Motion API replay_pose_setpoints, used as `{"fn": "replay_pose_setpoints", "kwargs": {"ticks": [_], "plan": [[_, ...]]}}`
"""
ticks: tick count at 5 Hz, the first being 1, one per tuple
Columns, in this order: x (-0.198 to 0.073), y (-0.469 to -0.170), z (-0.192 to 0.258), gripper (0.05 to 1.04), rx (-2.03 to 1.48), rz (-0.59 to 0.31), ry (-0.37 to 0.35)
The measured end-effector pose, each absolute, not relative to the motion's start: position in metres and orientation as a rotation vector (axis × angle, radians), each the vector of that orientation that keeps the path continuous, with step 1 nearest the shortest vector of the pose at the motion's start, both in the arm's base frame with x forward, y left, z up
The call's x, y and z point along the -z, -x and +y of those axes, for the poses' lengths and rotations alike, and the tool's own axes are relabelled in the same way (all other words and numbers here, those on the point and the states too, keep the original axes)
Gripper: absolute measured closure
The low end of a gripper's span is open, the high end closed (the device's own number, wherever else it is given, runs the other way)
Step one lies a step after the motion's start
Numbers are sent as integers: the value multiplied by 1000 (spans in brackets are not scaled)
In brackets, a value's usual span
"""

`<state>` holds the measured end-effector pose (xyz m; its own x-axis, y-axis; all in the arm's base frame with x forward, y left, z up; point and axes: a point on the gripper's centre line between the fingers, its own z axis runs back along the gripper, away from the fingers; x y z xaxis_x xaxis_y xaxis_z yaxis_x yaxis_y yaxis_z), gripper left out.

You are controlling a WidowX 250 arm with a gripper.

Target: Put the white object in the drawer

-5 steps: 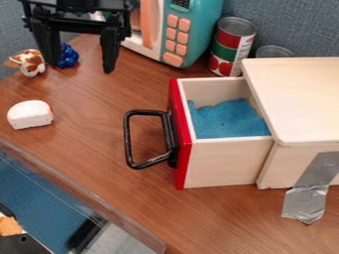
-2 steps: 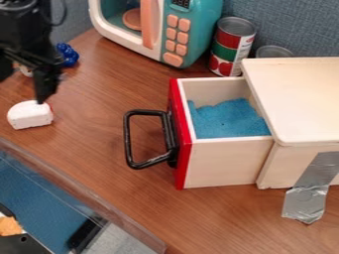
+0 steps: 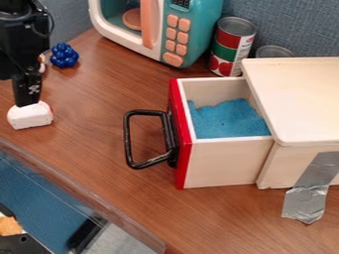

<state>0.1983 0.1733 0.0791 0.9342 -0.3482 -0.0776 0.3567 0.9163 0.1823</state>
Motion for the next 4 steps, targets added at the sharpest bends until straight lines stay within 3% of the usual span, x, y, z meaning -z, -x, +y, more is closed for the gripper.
{"fn": "replay_pose_setpoints", "kwargs": {"ticks": [2,4], "plan": [[-75,-205,178,83,612,93,-169],[-62,-206,189,83,615,72,-197]]}}
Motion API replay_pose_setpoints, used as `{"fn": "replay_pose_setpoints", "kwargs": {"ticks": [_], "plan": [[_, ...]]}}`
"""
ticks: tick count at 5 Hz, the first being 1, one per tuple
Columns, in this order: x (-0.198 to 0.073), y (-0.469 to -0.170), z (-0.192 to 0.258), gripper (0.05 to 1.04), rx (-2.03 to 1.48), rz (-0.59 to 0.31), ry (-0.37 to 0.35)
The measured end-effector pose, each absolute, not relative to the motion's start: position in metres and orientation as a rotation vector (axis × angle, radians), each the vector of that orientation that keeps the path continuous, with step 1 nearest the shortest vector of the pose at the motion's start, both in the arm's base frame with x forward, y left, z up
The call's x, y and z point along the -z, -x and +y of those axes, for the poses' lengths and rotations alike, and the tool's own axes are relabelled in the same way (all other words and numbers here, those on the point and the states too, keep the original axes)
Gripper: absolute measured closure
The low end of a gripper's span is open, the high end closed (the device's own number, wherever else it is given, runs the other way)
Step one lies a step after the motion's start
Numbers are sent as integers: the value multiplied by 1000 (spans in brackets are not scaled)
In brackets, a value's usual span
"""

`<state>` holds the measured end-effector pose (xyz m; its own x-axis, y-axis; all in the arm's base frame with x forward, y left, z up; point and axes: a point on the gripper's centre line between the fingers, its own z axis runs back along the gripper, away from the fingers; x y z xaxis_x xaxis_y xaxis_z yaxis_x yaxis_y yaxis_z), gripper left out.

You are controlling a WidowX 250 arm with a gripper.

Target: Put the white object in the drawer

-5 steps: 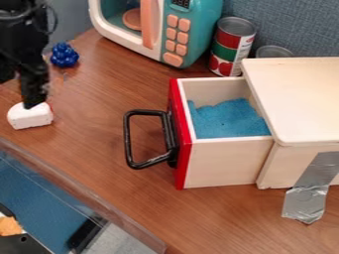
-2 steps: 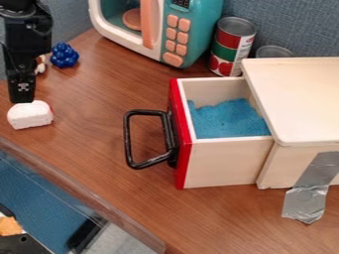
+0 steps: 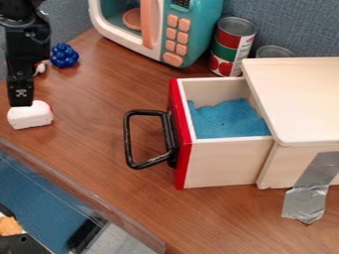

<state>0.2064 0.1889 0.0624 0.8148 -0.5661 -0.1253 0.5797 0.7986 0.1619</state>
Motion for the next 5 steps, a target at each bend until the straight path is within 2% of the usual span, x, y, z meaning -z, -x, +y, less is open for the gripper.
{"fn": "replay_pose_setpoints", "kwargs": {"ticks": [1,4,5], "plan": [[-48,-204,192,83,591,67,-154],[-20,-201,202,82,557,77,-132],[-5,-200,201,133,537,98,-109]]}}
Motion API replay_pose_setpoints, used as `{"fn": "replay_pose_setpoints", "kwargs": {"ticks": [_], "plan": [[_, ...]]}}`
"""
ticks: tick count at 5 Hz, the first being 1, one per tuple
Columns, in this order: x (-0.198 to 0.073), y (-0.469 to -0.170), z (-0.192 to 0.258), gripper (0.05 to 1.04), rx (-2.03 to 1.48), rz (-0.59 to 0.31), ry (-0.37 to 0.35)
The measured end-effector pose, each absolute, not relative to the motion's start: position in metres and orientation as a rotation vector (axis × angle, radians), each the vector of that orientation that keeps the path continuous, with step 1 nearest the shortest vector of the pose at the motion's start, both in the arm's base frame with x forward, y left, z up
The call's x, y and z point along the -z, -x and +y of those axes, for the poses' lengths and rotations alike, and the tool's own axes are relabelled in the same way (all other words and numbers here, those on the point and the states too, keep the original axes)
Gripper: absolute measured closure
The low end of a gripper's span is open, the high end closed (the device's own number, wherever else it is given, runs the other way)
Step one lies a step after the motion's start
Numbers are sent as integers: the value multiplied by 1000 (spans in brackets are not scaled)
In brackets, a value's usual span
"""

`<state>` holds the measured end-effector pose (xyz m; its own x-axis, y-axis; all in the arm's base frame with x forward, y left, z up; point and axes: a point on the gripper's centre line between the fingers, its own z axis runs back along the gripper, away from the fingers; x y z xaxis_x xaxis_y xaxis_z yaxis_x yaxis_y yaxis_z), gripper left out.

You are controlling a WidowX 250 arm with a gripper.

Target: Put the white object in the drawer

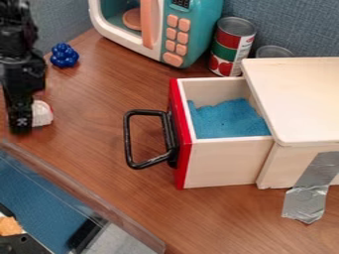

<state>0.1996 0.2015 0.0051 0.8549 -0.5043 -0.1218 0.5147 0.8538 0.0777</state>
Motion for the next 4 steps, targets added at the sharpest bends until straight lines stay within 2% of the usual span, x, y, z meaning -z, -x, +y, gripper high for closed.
{"fn": "replay_pose_setpoints", "kwargs": {"ticks": [1,2,3,4], "plan": [[-3,-202,210,411,491,79,-117],[-4,-202,210,490,483,74,-119],[-20,-193,200,491,407,35,-101],[-66,-198,192,491,368,-34,-102]]}}
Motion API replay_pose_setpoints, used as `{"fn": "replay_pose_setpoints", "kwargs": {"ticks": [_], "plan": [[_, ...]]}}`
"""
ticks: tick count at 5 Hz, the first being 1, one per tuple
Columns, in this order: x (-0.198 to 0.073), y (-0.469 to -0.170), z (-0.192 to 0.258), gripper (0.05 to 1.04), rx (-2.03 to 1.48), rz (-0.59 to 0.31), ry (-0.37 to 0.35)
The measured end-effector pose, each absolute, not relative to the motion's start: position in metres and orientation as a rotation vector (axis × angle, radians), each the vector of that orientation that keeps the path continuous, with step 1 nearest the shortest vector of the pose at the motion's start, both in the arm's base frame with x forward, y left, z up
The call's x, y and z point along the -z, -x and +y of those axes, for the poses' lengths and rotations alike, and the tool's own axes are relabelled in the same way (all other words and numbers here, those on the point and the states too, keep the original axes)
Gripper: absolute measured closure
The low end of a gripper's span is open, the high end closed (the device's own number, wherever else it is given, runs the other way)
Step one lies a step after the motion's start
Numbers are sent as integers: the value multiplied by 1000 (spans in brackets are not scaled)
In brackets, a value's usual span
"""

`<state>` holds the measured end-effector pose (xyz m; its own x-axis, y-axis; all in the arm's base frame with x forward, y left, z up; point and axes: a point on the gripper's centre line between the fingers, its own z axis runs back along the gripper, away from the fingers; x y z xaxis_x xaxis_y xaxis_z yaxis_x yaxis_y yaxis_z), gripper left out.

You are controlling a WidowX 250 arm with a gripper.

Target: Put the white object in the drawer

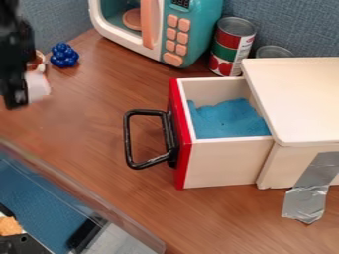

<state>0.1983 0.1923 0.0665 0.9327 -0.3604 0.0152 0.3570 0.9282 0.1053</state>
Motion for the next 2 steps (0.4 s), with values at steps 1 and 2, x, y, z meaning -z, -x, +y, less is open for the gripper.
{"fn": "replay_pose_setpoints", "kwargs": {"ticks": [1,2], "plan": [[-114,-211,167,491,366,-117,-59],[-133,-223,134,491,363,-125,-18]]}}
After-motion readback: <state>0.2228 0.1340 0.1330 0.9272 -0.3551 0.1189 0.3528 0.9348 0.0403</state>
